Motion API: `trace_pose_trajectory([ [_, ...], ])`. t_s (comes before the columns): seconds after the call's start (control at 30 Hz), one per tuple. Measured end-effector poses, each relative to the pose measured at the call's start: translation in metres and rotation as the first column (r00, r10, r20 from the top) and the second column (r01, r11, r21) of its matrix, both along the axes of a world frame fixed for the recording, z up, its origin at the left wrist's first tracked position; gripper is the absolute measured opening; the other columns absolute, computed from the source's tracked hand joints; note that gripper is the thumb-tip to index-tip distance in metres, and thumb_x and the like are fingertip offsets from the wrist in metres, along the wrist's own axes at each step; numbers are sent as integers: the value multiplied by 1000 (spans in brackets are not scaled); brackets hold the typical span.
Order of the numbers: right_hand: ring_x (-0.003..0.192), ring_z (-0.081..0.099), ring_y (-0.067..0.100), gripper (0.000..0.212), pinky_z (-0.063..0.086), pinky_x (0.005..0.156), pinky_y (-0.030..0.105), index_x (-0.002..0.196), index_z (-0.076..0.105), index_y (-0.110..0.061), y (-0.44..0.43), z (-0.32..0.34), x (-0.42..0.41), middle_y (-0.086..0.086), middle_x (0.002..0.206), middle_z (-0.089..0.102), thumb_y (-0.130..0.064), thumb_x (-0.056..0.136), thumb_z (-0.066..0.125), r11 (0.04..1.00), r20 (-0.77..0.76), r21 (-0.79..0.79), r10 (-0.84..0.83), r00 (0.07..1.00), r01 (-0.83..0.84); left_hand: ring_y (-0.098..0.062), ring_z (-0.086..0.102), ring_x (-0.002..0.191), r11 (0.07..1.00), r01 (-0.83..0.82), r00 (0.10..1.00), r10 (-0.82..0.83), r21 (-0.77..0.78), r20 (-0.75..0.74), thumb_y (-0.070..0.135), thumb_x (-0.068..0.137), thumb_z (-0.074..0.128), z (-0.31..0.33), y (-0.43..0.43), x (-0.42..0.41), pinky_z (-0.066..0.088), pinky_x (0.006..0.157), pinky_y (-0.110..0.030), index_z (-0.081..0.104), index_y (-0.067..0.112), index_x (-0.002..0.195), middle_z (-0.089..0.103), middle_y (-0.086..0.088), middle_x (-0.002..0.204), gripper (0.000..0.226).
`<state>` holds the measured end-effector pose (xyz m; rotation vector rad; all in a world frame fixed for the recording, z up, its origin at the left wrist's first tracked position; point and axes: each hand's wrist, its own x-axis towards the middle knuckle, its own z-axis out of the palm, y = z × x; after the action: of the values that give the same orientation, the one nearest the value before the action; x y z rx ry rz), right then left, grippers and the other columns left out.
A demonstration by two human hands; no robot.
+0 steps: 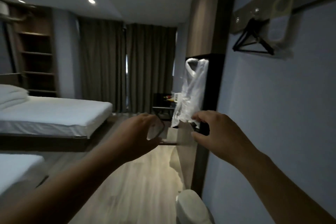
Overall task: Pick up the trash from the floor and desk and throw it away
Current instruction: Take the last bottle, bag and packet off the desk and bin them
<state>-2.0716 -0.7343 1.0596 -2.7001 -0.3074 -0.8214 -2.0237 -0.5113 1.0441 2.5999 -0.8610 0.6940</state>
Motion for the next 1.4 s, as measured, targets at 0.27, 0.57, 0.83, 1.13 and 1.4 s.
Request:
trace_pose_trajectory([
  [0.27, 104, 59, 13, 39, 48, 89, 32, 114, 62, -25, 60, 25, 16, -4, 114, 64, -33, 78, 72, 986, 93, 14, 166, 982, -168, -5, 56, 95, 984, -173, 983, 175, -45, 50, 39, 83, 66, 25, 73, -28, 43, 71, -10, 55, 26, 124, 61, 5, 116, 45],
  [0.57, 102, 60, 12, 42, 49, 88, 30, 117, 61, -25, 149, 29, 45, -4, 113, 64, -34, 78, 72, 978, 124, -8, 209, 970, -210, -4, 56, 88, 971, -232, 967, 237, -57, 90, 36, 82, 67, 37, 166, -25, 42, 64, -9, 54, 25, 123, 61, 5, 115, 44],
  [0.83, 99, 60, 10, 42, 48, 85, 26, 116, 61, -26, 203, 18, 70, -6, 113, 64, -35, 77, 73, 983, 119, -4, 182, 976, -183, -3, 54, 92, 980, -191, 977, 196, -62, 81, 41, 82, 67, 24, 219, 9, 36, 62, -5, 51, 26, 129, 59, 6, 121, 52],
  [1.13, 107, 56, 12, 41, 45, 89, 27, 116, 61, -25, 196, 1, 152, -5, 114, 61, -33, 77, 71, 993, 92, -25, 116, 989, -114, -7, 55, 101, 988, -138, 988, 143, -73, 59, 39, 83, 65, 3, 214, 106, 46, 77, -15, 53, 26, 126, 59, 5, 119, 46],
  [1.4, 106, 56, 13, 43, 46, 85, 26, 117, 59, -27, 160, -2, 282, -6, 114, 61, -34, 77, 72, 996, 133, -15, 85, 988, -83, -7, 57, 102, 989, -143, 988, 145, -41, 52, 39, 83, 65, 7, 178, 238, 48, 80, -15, 54, 25, 124, 60, 5, 119, 45],
])
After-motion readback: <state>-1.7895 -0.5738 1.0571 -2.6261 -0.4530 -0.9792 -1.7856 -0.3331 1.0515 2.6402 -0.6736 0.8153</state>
